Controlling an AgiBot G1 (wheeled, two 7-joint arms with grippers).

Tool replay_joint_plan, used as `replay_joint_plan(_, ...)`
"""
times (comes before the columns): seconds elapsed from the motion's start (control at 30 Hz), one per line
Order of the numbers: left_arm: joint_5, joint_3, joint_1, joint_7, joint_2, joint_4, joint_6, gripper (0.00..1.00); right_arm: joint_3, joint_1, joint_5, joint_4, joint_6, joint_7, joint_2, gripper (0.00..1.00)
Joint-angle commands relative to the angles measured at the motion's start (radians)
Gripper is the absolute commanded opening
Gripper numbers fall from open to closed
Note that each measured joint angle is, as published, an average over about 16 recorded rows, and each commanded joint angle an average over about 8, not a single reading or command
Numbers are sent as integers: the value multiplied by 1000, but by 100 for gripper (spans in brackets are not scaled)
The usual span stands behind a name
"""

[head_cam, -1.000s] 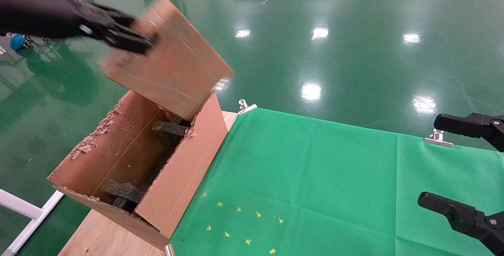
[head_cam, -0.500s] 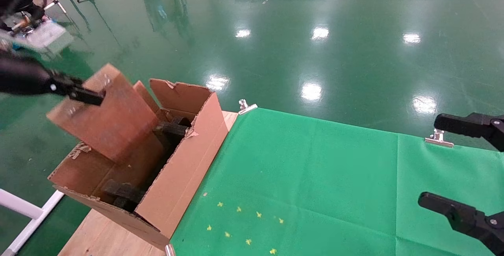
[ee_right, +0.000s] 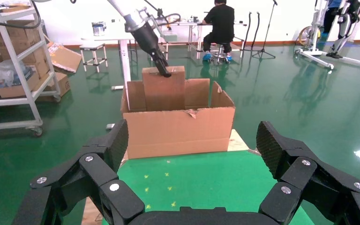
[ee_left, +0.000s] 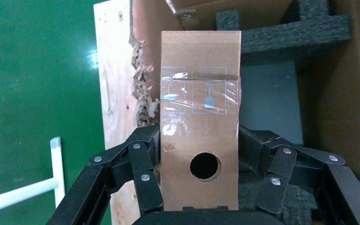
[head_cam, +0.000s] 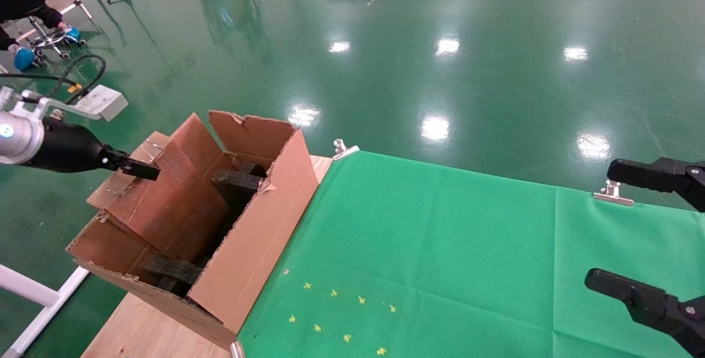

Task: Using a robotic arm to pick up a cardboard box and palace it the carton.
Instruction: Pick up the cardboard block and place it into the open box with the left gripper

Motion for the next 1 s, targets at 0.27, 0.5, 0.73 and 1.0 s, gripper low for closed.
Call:
replay_joint_plan(0.27, 10, 8, 51, 50, 75, 156, -100, 0, 0, 0, 0, 0, 0, 0, 0, 100)
replay_joint_plan(0.5, 0, 5, 91, 53, 143, 278, -150, 0, 0, 0, 0, 0, 0, 0, 0, 100)
replay_joint_plan(0.73, -4, 4, 110, 47, 182, 355, -186, 55, 0, 0, 0, 0, 0, 0, 0, 100)
replay_joint_plan(1.0, 1, 9, 116, 42, 190, 377, -190, 100, 0, 0, 0, 0, 0, 0, 0, 100)
